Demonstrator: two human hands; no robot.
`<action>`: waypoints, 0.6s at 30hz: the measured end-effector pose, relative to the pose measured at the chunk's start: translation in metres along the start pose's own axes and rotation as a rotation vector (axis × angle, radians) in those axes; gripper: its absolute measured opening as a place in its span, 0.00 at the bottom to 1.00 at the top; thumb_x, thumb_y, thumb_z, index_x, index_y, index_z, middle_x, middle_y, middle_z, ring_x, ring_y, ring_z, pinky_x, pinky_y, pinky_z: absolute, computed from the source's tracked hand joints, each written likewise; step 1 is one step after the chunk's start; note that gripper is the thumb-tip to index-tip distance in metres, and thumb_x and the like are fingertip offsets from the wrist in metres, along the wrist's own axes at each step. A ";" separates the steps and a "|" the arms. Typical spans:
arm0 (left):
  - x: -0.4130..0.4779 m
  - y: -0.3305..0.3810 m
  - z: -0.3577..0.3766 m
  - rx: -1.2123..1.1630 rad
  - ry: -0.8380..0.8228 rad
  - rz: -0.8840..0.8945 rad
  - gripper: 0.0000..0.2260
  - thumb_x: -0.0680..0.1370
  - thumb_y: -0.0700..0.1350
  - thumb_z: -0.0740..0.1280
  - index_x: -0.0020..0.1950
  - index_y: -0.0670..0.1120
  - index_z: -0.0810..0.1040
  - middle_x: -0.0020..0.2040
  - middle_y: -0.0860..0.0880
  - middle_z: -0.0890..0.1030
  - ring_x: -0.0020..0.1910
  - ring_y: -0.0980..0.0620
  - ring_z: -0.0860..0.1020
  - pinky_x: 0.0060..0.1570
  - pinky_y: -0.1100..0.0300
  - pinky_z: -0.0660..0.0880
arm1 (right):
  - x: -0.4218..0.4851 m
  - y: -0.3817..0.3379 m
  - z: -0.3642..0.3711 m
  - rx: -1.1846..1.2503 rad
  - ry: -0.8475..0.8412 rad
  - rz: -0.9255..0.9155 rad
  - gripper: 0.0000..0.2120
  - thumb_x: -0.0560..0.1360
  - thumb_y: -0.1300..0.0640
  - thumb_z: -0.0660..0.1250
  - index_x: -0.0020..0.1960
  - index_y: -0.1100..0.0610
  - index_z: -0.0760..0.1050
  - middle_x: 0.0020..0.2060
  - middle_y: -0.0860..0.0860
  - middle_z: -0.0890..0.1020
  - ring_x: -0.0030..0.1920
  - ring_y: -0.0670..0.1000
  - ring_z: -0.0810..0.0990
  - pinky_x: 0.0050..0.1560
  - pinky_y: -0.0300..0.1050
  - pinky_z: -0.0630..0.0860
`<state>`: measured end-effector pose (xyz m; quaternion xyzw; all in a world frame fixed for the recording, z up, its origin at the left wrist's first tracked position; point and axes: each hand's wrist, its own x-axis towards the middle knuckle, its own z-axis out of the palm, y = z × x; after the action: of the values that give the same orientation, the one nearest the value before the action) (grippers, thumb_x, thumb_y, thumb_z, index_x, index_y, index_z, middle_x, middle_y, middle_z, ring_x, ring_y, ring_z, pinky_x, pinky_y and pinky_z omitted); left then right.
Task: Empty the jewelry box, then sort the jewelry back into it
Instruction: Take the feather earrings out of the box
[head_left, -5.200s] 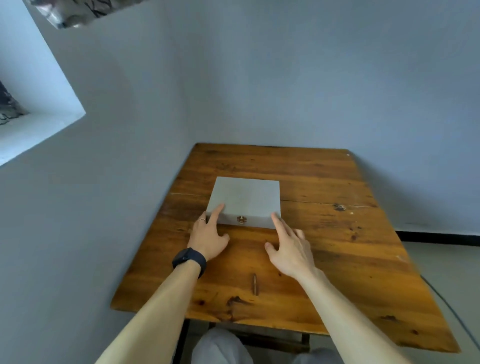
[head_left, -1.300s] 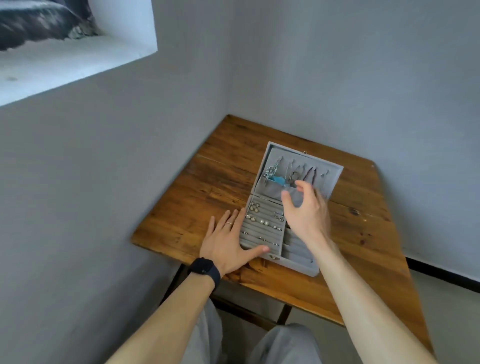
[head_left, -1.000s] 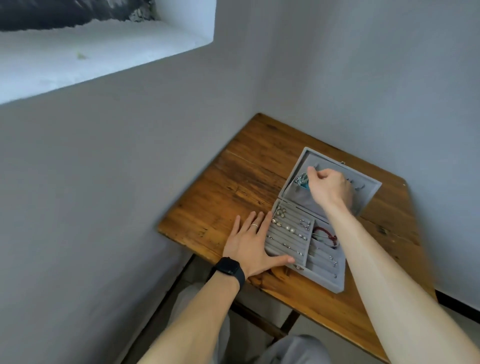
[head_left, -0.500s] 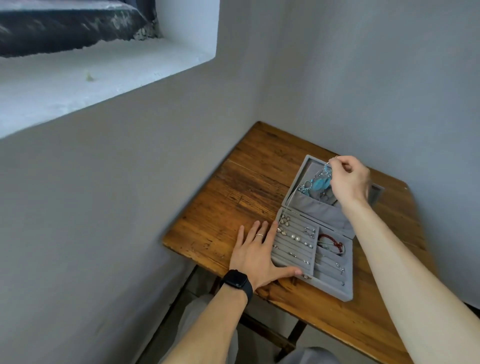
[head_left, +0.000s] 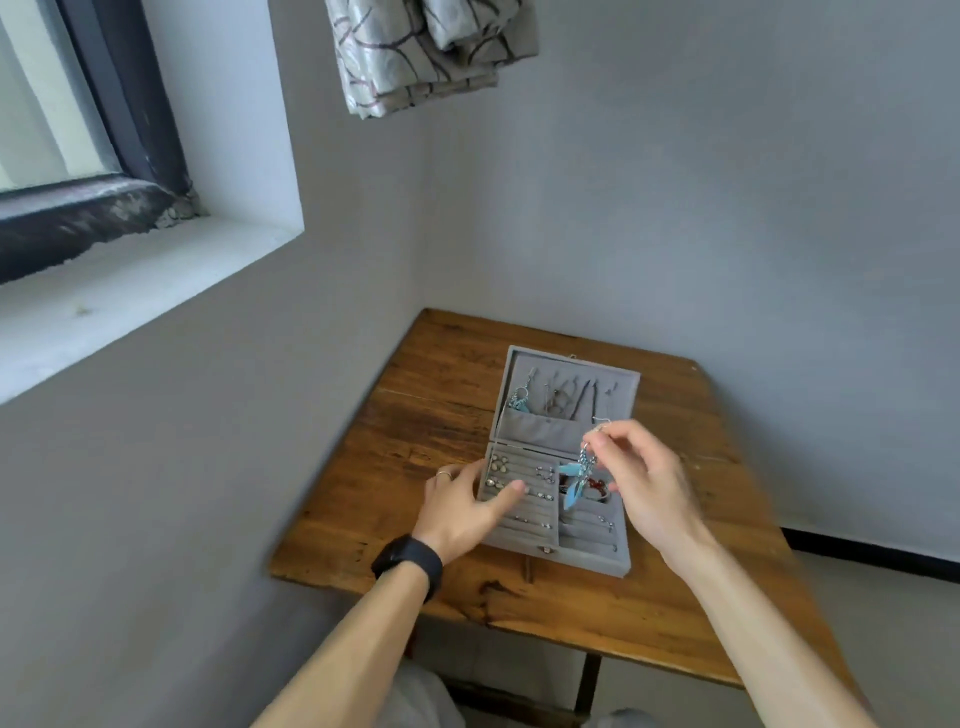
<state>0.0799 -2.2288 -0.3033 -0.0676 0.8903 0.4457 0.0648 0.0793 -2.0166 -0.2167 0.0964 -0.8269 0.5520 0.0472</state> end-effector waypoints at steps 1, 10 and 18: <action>-0.006 0.010 -0.005 -0.132 0.042 0.052 0.28 0.76 0.70 0.63 0.71 0.56 0.73 0.72 0.50 0.71 0.74 0.49 0.65 0.70 0.54 0.65 | -0.011 0.002 -0.002 0.013 -0.034 0.008 0.05 0.81 0.53 0.65 0.49 0.52 0.80 0.45 0.42 0.84 0.48 0.37 0.81 0.45 0.32 0.74; -0.059 0.056 -0.012 -0.328 -0.218 0.198 0.14 0.78 0.57 0.69 0.59 0.52 0.84 0.55 0.58 0.85 0.55 0.65 0.80 0.53 0.68 0.75 | -0.061 0.023 0.008 0.019 -0.310 0.107 0.07 0.81 0.52 0.64 0.49 0.51 0.80 0.44 0.47 0.84 0.46 0.44 0.82 0.48 0.38 0.78; -0.061 0.048 0.000 -0.413 -0.042 0.211 0.08 0.79 0.50 0.71 0.49 0.45 0.85 0.45 0.48 0.86 0.47 0.52 0.85 0.43 0.64 0.76 | -0.069 0.028 0.018 0.161 -0.283 0.158 0.07 0.81 0.52 0.65 0.53 0.53 0.80 0.43 0.51 0.85 0.44 0.51 0.86 0.44 0.41 0.80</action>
<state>0.1313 -2.1961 -0.2552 0.0232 0.7807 0.6241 0.0214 0.1411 -2.0155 -0.2617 0.1115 -0.7834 0.5994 -0.1208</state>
